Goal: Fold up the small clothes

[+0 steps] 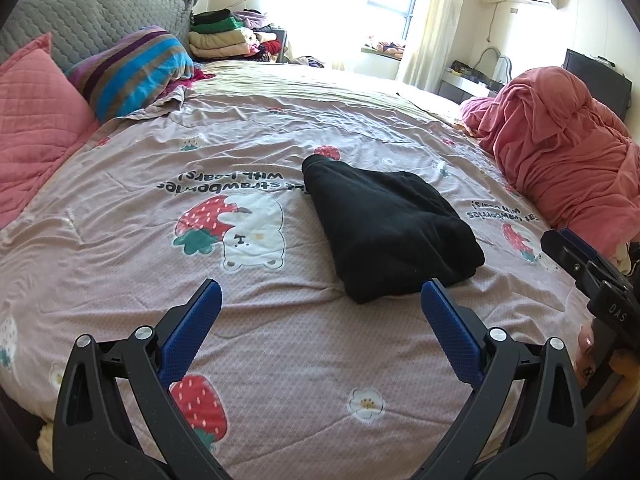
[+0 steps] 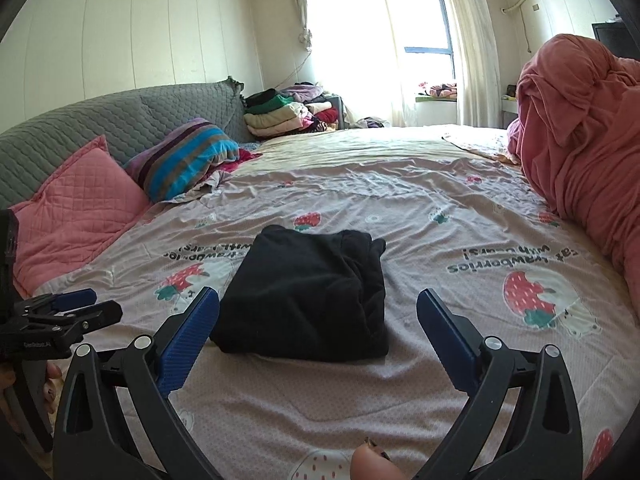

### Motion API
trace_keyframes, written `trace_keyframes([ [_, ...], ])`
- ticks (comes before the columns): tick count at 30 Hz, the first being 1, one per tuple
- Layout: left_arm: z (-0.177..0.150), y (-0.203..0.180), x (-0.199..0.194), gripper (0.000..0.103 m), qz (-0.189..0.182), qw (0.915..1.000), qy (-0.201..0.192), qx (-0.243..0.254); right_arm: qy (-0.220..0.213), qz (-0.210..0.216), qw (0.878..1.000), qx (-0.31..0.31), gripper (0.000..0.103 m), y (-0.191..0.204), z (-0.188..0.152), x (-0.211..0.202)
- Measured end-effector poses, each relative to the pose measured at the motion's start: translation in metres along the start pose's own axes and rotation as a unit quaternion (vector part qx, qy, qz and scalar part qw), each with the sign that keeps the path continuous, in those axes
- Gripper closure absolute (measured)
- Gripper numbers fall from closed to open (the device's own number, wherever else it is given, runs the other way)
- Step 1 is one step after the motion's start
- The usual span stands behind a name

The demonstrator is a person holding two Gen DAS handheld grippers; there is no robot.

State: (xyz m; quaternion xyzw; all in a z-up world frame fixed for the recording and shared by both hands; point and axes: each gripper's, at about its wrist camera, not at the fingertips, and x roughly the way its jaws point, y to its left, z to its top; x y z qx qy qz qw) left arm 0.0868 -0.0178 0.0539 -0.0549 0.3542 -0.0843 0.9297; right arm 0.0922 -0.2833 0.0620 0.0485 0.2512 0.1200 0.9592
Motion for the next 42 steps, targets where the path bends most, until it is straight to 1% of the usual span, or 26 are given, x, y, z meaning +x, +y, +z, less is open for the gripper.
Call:
trace_keyframes([
  [10, -0.022, 0.006, -0.003, 0.01, -0.002, 1.0, -0.007, -0.005, -0.022, -0.029, 0.999, -0.032, 0.005, 0.011, -0.017, -0.016],
  [14, -0.034, 0.006, -0.002, 0.009, -0.003, 0.9999, -0.005, -0.009, -0.028, -0.03, 0.998, -0.036, 0.005, 0.01, -0.023, -0.02],
  [18, -0.043, 0.002, 0.001, 0.01, 0.001, 1.0, -0.001, 0.001, -0.028, -0.028, 0.999, -0.031, 0.005, 0.01, -0.032, -0.021],
  [22, -0.05, 0.001, 0.005, 0.01, -0.001, 1.0, 0.005, 0.001, -0.014, -0.026, 0.999, -0.024, 0.005, 0.013, -0.043, -0.017],
  [26, -0.056, 0.0, 0.012, 0.009, -0.005, 0.9999, 0.016, -0.003, -0.001, -0.038, 0.999, -0.019, 0.005, 0.014, -0.055, -0.011],
  [30, -0.059, -0.002, 0.019, 0.009, -0.001, 0.9997, 0.025, 0.001, 0.004, -0.059, 0.998, -0.025, 0.005, 0.014, -0.066, -0.004],
  [33, -0.062, 0.0, 0.026, 0.009, 0.005, 0.9994, 0.033, -0.004, 0.024, -0.062, 0.998, -0.018, 0.005, 0.01, -0.073, 0.006],
  [36, -0.065, 0.002, 0.033, 0.009, 0.007, 0.9991, 0.042, -0.007, 0.06, -0.067, 0.996, -0.006, 0.005, 0.006, -0.082, 0.024],
  [40, -0.069, 0.003, 0.041, 0.009, 0.008, 0.9988, 0.049, -0.005, 0.082, -0.096, 0.992, -0.016, 0.005, 0.005, -0.091, 0.041],
  [42, -0.069, 0.004, 0.044, 0.009, 0.011, 0.9986, 0.051, -0.008, 0.089, -0.103, 0.991, -0.012, 0.005, 0.004, -0.094, 0.047],
])
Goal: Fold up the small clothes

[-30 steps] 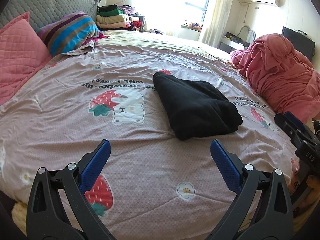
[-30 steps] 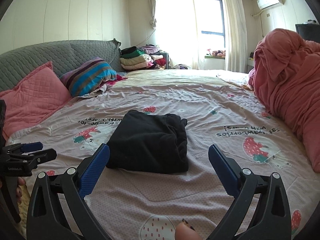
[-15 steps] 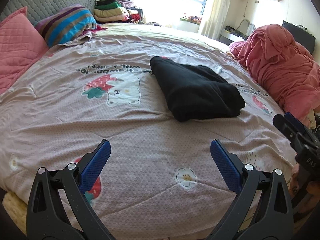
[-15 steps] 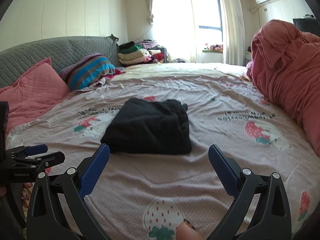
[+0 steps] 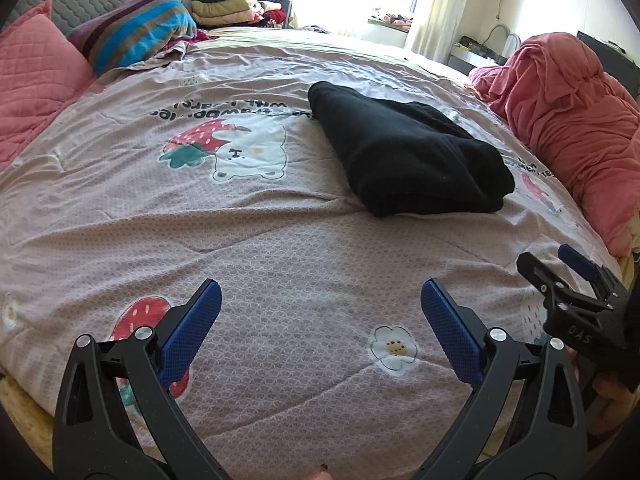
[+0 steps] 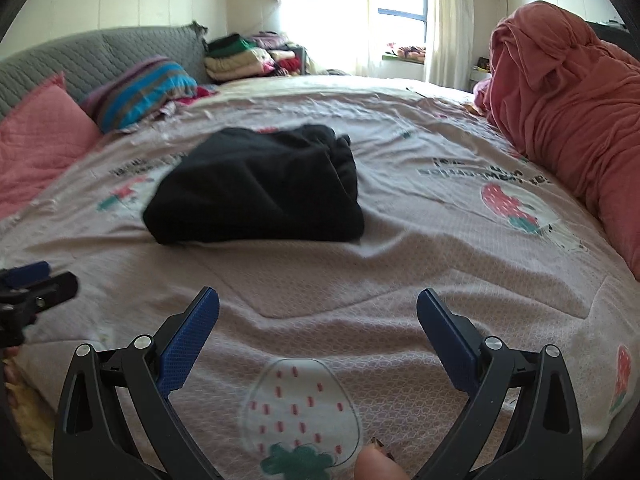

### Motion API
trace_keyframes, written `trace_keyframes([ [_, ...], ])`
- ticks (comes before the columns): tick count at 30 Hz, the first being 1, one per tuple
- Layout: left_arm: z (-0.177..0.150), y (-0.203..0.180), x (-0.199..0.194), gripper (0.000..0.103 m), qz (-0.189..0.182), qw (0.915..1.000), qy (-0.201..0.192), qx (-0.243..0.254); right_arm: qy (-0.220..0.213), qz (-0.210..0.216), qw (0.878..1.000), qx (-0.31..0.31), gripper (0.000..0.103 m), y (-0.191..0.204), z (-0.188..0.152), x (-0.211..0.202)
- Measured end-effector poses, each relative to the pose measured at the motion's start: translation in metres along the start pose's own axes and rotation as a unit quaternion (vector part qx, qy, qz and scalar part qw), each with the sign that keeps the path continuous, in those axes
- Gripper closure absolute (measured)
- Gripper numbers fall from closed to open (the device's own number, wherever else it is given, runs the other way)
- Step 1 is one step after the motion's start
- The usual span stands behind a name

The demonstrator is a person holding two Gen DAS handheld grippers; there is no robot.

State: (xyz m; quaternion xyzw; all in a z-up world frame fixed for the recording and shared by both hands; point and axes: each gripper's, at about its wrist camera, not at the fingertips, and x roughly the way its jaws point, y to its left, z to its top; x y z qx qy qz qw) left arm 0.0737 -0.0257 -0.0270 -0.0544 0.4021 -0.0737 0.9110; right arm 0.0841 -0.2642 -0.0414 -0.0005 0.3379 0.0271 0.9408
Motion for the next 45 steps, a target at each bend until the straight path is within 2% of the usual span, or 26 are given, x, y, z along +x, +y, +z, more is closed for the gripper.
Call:
trace_keyframes([
  [45, -0.002, 0.002, 0.0, 0.009, 0.04, 0.9992, 0.005, -0.007, -0.003, 0.004, 1.0, 0.001, 0.005, -0.001, 0.001, -0.009],
])
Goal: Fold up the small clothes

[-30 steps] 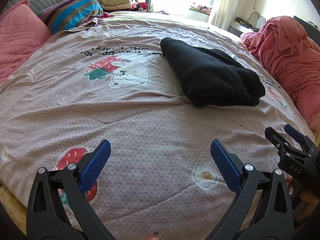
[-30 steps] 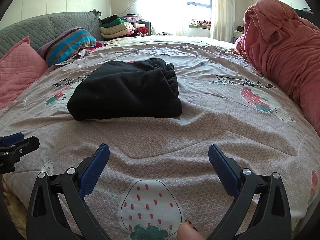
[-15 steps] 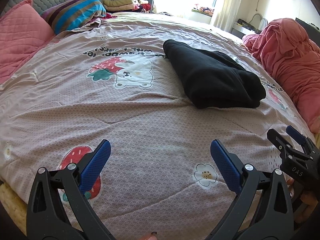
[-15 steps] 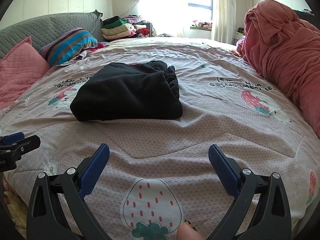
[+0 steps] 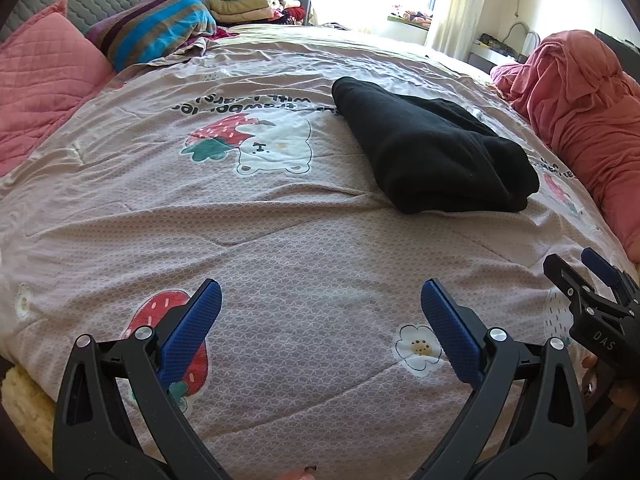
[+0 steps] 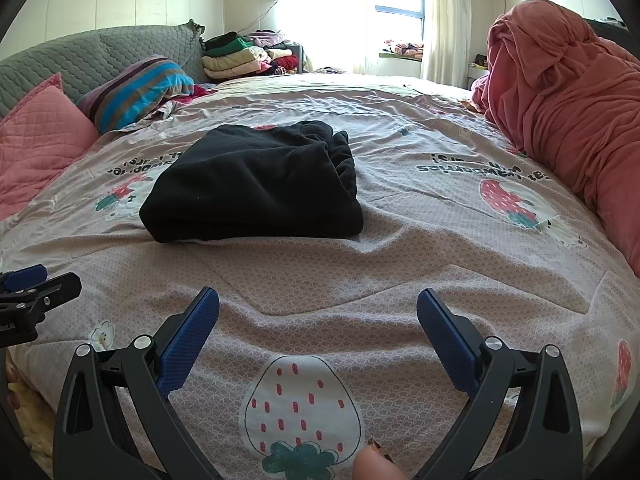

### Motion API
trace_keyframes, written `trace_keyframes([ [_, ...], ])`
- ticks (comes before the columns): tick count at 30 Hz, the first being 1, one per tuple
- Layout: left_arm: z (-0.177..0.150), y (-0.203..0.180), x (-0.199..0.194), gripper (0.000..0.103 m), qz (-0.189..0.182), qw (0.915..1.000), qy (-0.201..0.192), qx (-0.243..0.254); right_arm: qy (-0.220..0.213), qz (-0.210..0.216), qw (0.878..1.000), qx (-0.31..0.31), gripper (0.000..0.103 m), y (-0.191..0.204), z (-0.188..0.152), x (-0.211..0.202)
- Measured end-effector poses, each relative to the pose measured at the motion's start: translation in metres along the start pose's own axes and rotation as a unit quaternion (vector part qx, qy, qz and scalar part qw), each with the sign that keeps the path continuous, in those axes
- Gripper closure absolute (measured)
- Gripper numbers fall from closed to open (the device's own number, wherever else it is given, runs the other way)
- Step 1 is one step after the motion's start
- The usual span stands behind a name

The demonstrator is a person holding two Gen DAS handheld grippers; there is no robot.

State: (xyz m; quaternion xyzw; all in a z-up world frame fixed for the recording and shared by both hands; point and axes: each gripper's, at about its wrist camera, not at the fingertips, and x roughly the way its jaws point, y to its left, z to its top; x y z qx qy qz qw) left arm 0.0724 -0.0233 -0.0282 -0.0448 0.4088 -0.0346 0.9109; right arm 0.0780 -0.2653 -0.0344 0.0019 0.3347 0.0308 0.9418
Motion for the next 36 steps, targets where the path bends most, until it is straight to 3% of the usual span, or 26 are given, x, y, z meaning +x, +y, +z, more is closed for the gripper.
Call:
trace_keyframes([
  [36, -0.0018, 0.0022, -0.003, 0.009, 0.022, 0.9997, 0.004, 0.006, -0.001, -0.003, 1.0, 0.003, 0.005, -0.0002, -0.0004, -0.0027],
])
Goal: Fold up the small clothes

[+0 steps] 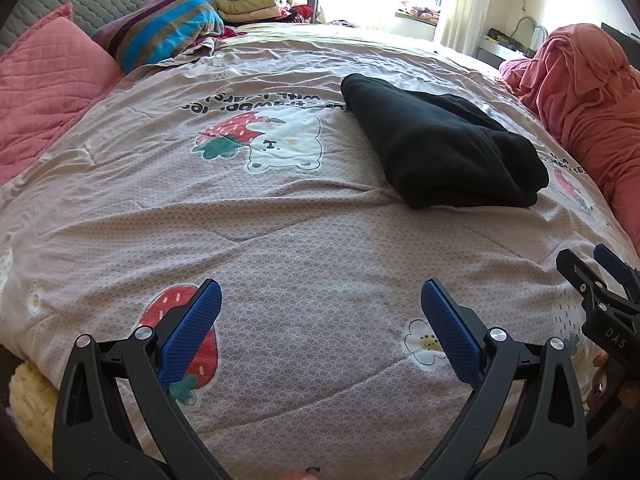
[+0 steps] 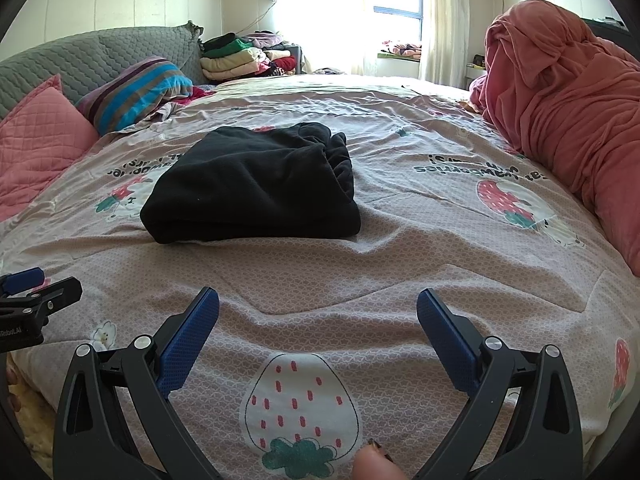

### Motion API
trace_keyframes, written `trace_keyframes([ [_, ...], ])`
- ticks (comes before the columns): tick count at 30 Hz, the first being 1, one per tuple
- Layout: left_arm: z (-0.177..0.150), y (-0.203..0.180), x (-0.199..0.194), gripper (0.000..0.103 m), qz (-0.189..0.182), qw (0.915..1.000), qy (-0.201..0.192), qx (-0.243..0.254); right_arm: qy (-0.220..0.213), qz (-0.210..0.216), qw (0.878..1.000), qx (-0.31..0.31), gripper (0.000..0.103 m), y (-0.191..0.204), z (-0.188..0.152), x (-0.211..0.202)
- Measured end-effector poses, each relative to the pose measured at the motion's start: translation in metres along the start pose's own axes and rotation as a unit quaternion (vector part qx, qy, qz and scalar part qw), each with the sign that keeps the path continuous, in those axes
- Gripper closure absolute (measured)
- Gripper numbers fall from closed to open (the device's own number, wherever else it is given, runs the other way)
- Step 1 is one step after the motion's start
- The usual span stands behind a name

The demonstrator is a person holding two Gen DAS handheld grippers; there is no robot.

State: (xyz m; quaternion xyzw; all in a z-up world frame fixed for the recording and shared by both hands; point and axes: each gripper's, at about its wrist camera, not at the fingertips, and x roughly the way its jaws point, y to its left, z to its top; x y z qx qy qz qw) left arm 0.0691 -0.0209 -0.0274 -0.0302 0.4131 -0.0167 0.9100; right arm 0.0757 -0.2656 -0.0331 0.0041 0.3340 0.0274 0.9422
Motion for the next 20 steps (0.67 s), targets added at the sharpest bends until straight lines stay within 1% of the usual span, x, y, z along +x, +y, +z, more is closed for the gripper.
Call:
trace_keyframes([
  [5, -0.001, -0.005, 0.0, 0.009, 0.024, 0.9996, 0.002, 0.012, 0.003, -0.019, 1.0, 0.021, 0.005, -0.007, 0.002, -0.002],
  [8, -0.002, -0.003, 0.002, 0.009, 0.039, 0.9991, 0.009, 0.017, 0.003, -0.053, 0.998, 0.036, 0.005, -0.019, 0.004, -0.004],
  [11, 0.002, 0.011, 0.006, 0.009, 0.039, 0.9991, 0.018, -0.005, 0.008, -0.1, 0.992, 0.072, 0.005, -0.043, 0.006, -0.007],
  [12, 0.007, 0.024, 0.008, 0.009, 0.04, 0.9988, 0.021, -0.02, 0.01, -0.116, 0.99, 0.085, 0.005, -0.054, 0.006, -0.008],
  [14, 0.017, 0.051, 0.012, 0.009, 0.041, 0.9975, 0.026, -0.051, 0.012, -0.164, 0.979, 0.12, 0.005, -0.086, 0.006, -0.013],
  [15, 0.026, 0.076, 0.015, 0.009, 0.049, 0.9956, 0.032, -0.074, 0.015, -0.189, 0.973, 0.135, 0.005, -0.102, 0.005, -0.016],
  [16, 0.032, 0.094, 0.017, 0.009, 0.057, 0.9939, 0.035, -0.088, 0.015, -0.222, 0.963, 0.155, 0.005, -0.125, 0.003, -0.021],
  [17, 0.041, 0.125, 0.019, 0.009, 0.076, 0.9903, 0.034, -0.111, 0.016, -0.25, 0.953, 0.17, 0.005, -0.146, 0.001, -0.025],
  [18, 0.047, 0.146, 0.02, 0.009, 0.094, 0.9872, 0.033, -0.124, 0.019, -0.28, 0.942, 0.186, 0.005, -0.166, -0.003, -0.03],
  [19, 0.055, 0.171, 0.021, 0.009, 0.119, 0.9828, 0.029, -0.138, 0.02, -0.319, 0.925, 0.207, 0.005, -0.196, -0.008, -0.039],
  [20, 0.063, 0.205, 0.023, 0.009, 0.153, 0.9755, 0.022, -0.156, 0.023, -0.348, 0.91, 0.222, 0.005, -0.219, -0.013, -0.046],
])
